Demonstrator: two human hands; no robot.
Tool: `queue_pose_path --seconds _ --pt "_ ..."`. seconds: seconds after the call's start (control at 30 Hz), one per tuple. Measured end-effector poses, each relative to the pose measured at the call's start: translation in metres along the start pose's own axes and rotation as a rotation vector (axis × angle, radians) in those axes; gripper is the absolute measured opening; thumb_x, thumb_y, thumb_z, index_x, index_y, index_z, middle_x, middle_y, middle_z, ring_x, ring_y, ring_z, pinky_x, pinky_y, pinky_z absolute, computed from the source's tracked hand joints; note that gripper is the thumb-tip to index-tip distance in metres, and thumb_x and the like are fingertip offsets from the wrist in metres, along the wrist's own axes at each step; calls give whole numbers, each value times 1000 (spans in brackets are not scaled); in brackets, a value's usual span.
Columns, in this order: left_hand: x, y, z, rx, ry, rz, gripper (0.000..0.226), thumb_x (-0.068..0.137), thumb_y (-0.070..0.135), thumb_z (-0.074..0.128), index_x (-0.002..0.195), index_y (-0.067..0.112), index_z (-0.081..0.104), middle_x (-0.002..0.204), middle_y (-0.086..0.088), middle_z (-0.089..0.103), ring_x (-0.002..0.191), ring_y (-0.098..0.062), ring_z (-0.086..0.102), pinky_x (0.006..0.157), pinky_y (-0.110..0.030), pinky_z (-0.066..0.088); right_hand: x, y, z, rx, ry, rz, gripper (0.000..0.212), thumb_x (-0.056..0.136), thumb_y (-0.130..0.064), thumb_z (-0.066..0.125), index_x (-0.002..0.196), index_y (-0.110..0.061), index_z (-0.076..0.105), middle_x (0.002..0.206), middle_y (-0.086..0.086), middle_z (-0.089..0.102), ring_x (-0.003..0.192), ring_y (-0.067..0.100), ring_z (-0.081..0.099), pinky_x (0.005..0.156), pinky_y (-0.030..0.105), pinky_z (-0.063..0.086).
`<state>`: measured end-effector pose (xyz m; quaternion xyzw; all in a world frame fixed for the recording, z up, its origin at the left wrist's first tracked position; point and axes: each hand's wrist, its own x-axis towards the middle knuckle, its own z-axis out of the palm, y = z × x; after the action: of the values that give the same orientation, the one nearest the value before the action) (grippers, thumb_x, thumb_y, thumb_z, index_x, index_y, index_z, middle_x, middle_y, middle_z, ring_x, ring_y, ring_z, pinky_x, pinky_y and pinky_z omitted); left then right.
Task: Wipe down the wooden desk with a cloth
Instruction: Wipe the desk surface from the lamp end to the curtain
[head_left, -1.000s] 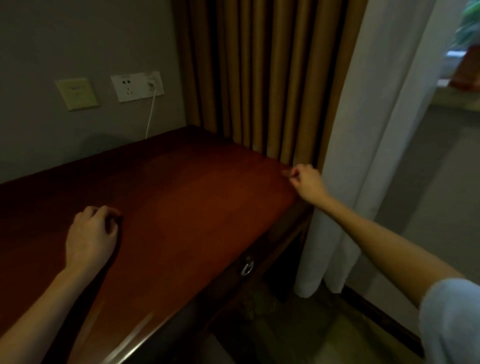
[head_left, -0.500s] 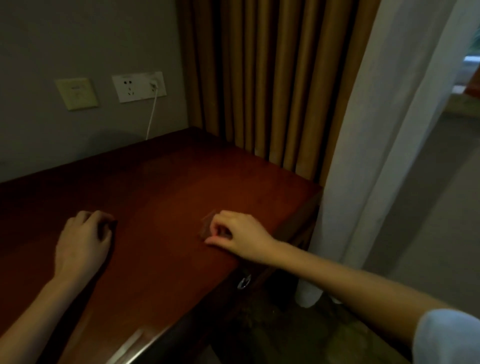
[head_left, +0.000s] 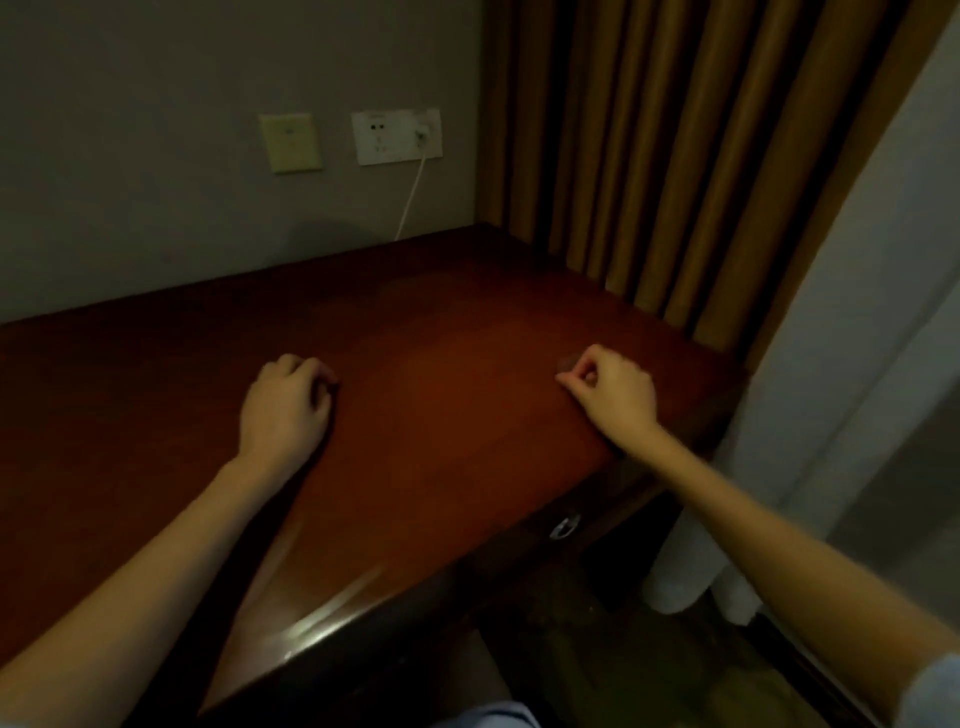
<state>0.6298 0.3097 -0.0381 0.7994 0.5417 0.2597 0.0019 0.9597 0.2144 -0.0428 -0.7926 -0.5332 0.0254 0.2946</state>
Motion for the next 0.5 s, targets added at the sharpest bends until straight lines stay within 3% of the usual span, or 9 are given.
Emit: queue_pose_path --seconds 0.17,0.3,0.4,0.5 --pt "-49 -27 -32 111 -15 69 17 92 15 53 108 17 61 105 -4 57 98 -24 53 76 -34 46 -156 -158 46 170 -292 -420 17 86 -40 63 88 -25 55 100 0 61 93 22 59 74 32 42" --pt "-108 -62 -65 131 23 -51 14 93 17 53 105 17 59 101 -2 55 97 -23 51 72 -30 43 -239 -237 63 262 -471 -755 20 89 -33 60 95 -15 54 101 9 56 96 31 54 71 38 42" --pt "-144 -83 -88 175 24 -142 14 93 19 54 107 21 59 101 1 53 97 -18 51 71 -26 42 -222 -232 64 256 -477 -745 19 88 -37 61 92 -19 57 101 6 60 94 28 58 73 37 42" --pt "-178 -98 -108 220 33 -210 17 94 22 55 110 22 59 102 4 53 96 -13 50 72 -22 40 -141 -175 60 169 -348 -525 18 85 -38 65 89 -22 61 98 2 65 91 23 60 73 34 43"
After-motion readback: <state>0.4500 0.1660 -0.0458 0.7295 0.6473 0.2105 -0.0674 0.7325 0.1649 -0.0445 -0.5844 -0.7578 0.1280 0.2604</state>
